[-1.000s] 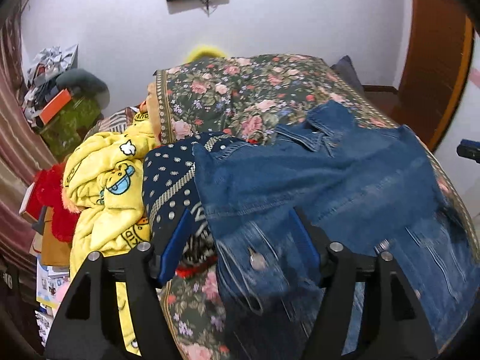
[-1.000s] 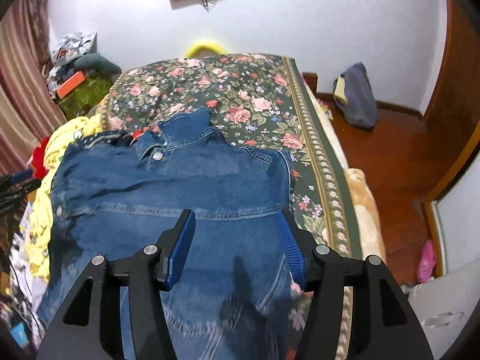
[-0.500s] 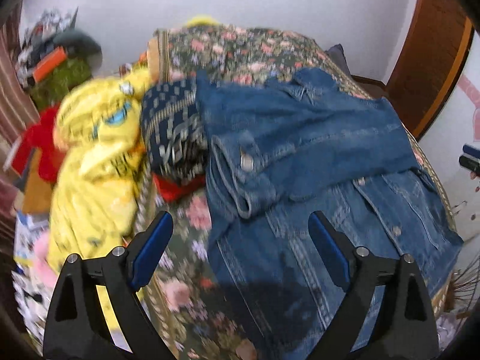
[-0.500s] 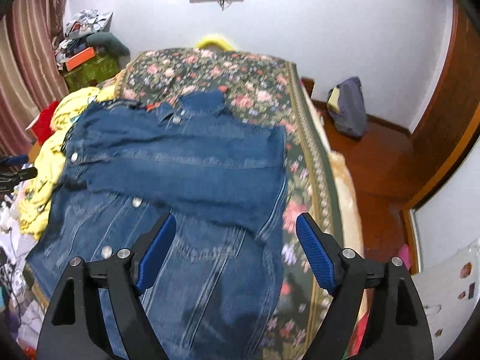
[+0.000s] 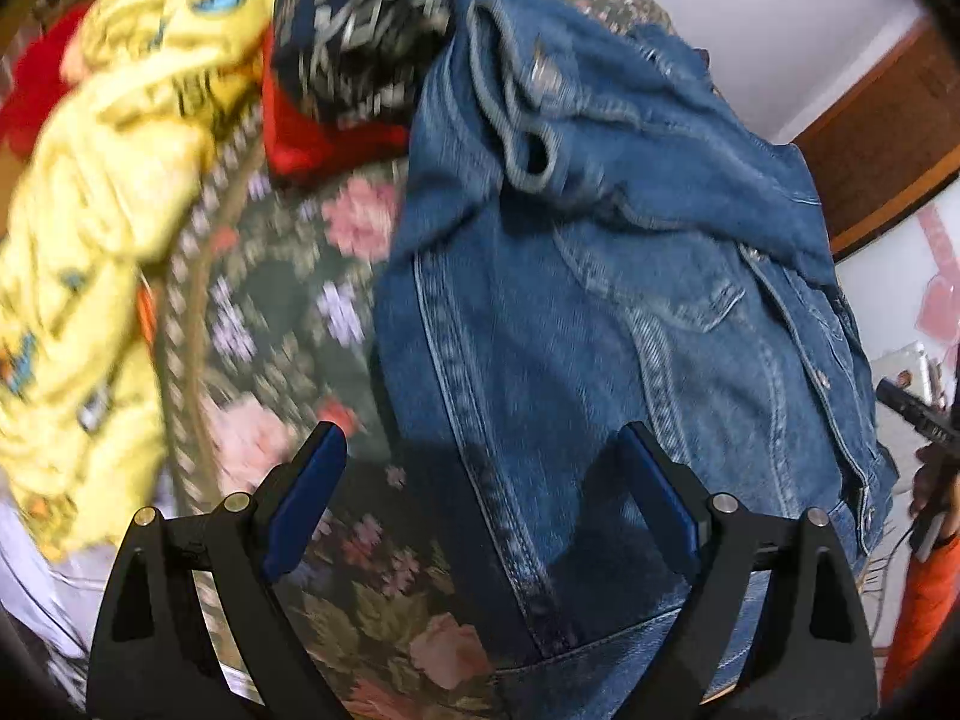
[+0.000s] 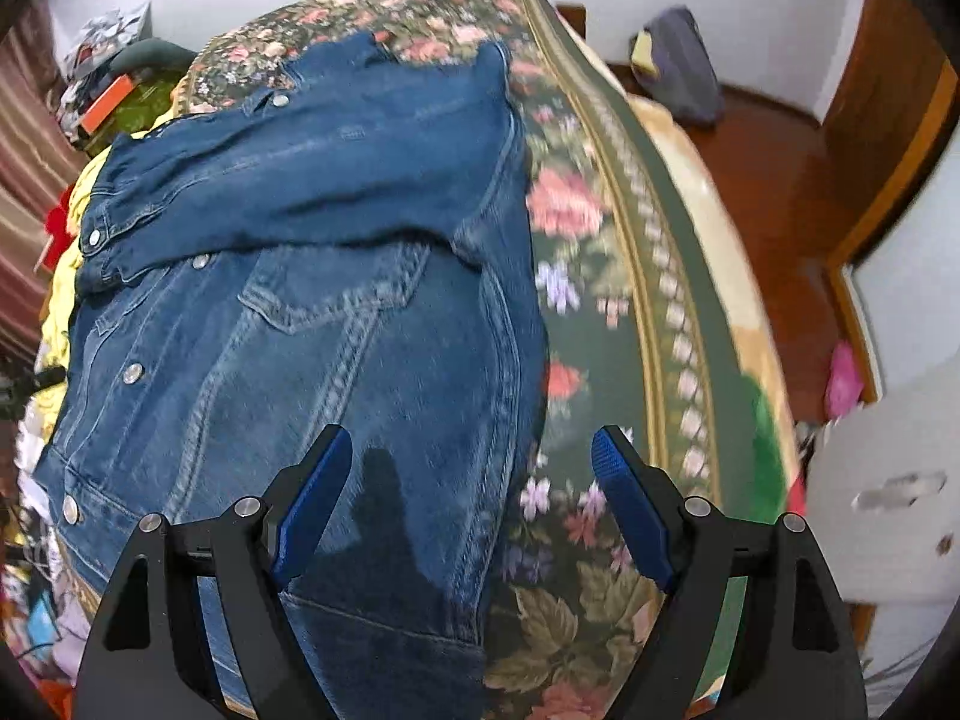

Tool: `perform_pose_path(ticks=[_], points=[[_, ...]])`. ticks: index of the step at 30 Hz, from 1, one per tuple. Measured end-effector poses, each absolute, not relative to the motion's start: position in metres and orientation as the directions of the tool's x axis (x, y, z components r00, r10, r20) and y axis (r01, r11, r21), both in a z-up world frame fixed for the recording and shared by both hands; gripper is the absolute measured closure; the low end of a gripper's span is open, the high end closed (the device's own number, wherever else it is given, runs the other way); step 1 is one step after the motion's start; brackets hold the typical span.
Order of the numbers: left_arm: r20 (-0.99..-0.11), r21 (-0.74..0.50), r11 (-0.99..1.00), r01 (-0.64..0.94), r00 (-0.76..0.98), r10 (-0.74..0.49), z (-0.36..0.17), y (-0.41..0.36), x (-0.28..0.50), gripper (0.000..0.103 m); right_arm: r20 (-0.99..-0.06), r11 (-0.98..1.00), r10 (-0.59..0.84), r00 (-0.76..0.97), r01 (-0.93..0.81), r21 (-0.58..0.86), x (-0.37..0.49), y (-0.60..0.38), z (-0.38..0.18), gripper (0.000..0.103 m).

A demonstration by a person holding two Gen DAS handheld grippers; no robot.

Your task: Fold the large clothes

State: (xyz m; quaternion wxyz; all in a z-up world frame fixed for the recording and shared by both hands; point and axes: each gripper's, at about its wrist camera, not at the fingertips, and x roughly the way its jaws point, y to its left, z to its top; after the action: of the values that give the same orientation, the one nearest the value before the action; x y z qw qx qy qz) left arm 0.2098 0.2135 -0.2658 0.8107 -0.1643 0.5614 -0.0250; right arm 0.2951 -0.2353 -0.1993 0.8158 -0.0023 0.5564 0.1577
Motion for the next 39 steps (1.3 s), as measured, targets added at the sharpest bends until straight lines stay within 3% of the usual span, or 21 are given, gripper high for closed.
perform_pose_path(ticks=[7, 9, 11, 13, 14, 15, 16, 18, 21, 32, 36, 39], points=[[-0.884, -0.366, 0.915, -0.171, 0.373, -0.284, -0.284, 0.207, 0.202, 0.012, -0.898, 0.936, 0.319, 0.303, -0.250, 0.248, 0.294, -0.237, -0.221, 0.023], [-0.872, -0.395, 0.904, -0.166, 0.377, -0.312, -0.283, 0.208, 0.202, 0.022, -0.887, 0.927, 0.342, 0.310, -0.268, 0.264, 0.293, -0.235, -0.219, 0.027], [-0.860, -0.424, 0.892, -0.157, 0.378, -0.343, -0.283, 0.205, 0.204, 0.032, -0.879, 0.913, 0.367, 0.305, -0.296, 0.279, 0.291, -0.230, -0.218, 0.038], [-0.849, -0.443, 0.886, -0.135, 0.382, -0.366, -0.281, 0.202, 0.206, 0.046, -0.872, 0.900, 0.391, 0.293, -0.318, 0.297, 0.291, -0.225, -0.218, 0.061], [-0.843, -0.450, 0.885, -0.118, 0.383, -0.378, -0.278, 0.198, 0.206, 0.056, -0.870, 0.895, 0.401, 0.285, -0.327, 0.305, 0.292, -0.222, -0.217, 0.067], [-0.840, -0.451, 0.887, -0.101, 0.385, -0.383, -0.275, 0.194, 0.207, 0.069, -0.870, 0.891, 0.407, 0.279, -0.332, 0.311, 0.293, -0.220, -0.217, 0.082], [-0.839, -0.446, 0.891, -0.089, 0.389, -0.381, -0.272, 0.191, 0.209, 0.075, -0.869, 0.886, 0.414, 0.273, -0.339, 0.316, 0.294, -0.217, -0.216, 0.094], [-0.848, -0.398, 0.916, -0.057, 0.404, -0.343, -0.259, 0.179, 0.210, 0.090, -0.856, 0.877, 0.431, 0.285, -0.355, 0.324, 0.297, -0.214, -0.211, 0.094], [-0.834, -0.360, 0.933, -0.010, 0.451, -0.317, -0.237, 0.169, 0.212, 0.094, -0.833, 0.861, 0.457, 0.313, -0.390, 0.327, 0.301, -0.207, -0.196, 0.094], [-0.703, -0.364, 0.930, 0.056, 0.638, -0.314, -0.143, 0.183, 0.258, 0.095, -0.695, 0.827, 0.544, 0.470, -0.440, 0.350, 0.350, -0.202, -0.119, 0.095], [-0.674, -0.415, 0.909, -0.029, 0.681, -0.286, -0.135, 0.215, 0.299, 0.095, -0.671, 0.850, 0.522, 0.527, -0.389, 0.355, 0.385, -0.210, -0.115, 0.095], [-0.703, -0.437, 0.889, -0.135, 0.668, -0.244, -0.158, 0.237, 0.331, 0.094, -0.691, 0.873, 0.488, 0.533, -0.312, 0.375, 0.415, -0.219, -0.132, 0.095]])
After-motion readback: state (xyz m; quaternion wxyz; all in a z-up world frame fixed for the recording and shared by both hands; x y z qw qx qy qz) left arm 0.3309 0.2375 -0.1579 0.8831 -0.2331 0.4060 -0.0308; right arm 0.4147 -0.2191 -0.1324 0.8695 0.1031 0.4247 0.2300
